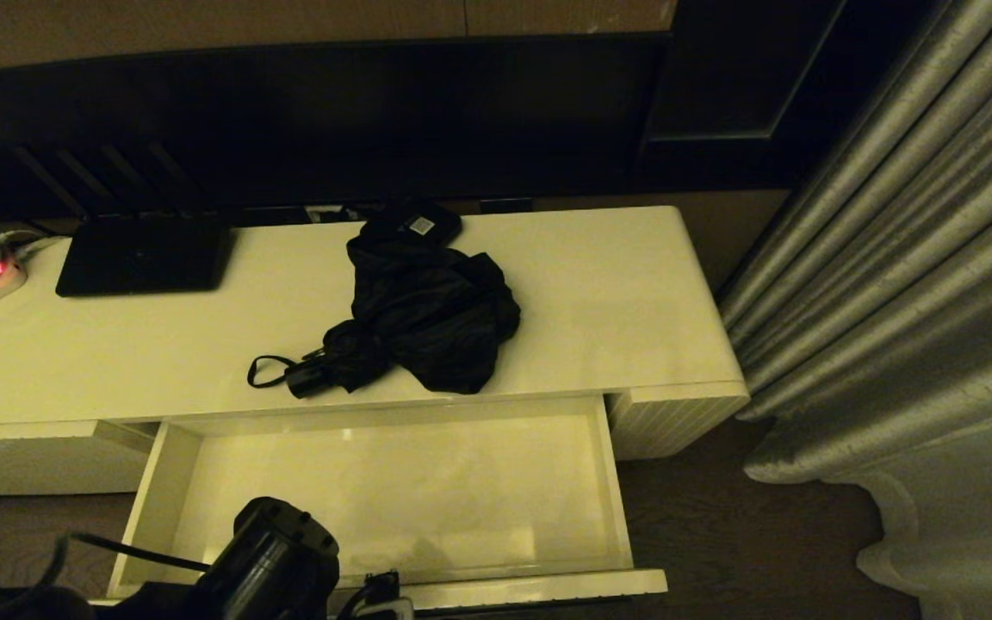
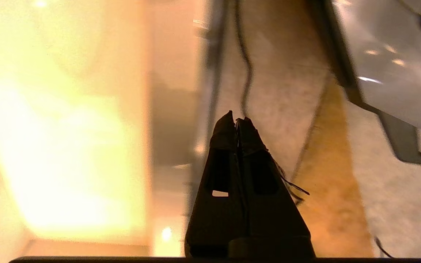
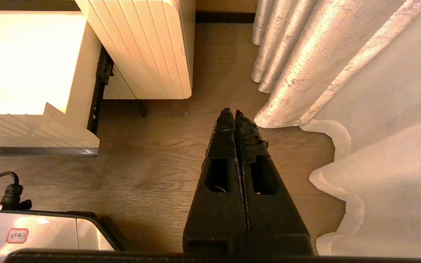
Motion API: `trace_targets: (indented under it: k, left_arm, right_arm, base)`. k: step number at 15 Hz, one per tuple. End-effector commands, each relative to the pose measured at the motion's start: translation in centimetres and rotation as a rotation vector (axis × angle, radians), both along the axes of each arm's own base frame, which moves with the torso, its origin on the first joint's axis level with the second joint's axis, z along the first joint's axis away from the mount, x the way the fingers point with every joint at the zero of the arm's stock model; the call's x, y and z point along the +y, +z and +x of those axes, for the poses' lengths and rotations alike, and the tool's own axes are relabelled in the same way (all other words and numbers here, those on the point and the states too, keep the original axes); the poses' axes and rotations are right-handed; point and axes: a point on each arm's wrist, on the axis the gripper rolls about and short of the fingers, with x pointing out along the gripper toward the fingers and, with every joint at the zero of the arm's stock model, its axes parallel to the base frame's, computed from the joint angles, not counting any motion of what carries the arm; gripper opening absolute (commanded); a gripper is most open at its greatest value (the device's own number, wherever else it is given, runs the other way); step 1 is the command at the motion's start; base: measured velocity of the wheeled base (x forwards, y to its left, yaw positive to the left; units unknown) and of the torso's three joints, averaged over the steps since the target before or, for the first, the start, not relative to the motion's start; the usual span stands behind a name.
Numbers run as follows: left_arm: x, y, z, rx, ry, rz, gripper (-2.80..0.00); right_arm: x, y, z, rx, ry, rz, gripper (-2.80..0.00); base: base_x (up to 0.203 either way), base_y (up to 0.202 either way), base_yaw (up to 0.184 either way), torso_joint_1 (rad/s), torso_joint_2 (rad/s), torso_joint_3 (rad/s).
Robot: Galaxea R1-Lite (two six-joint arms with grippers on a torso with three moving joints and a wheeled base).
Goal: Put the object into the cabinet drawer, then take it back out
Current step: Close the drawer
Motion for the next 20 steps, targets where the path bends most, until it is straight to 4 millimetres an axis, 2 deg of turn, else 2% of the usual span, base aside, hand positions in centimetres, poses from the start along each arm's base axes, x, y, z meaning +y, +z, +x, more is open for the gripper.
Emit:
trace_targets:
  k: [1, 5, 16, 20]
  left_arm:
    - [-0.1, 0.5, 0.2, -0.05, 0.01, -0.005, -2.8]
    - [-0.4, 0.7, 0.5, -0.145, 0.038, -0.002, -2.8]
    - [-1.4, 1.3, 1.3, -0.272, 0.071, -0.016, -2.8]
    - [-1.6, 0.9, 1.7, -0.287, 0.092, -0.002, -2.8]
  right_arm:
    - [0.0, 0.0, 0.0, 0.0, 0.001, 0.0, -2.8]
    - [0.0, 0.0, 0.0, 0.0, 0.001, 0.0, -2.8]
    - [0.0, 0.0, 0.0, 0.0, 0.001, 0.0, -2.8]
    - [0.0, 0.0, 0.0, 0.0, 0.001, 0.0, -2.8]
  base:
    - [0.0, 0.0, 0.0, 0.0, 0.0, 0.0]
    - [0.0, 0.0, 0.0, 0.0, 0.0, 0.0]
    - [0.0, 0.0, 0.0, 0.0, 0.0, 0.0]
    - [0.0, 0.0, 0.0, 0.0, 0.0, 0.0]
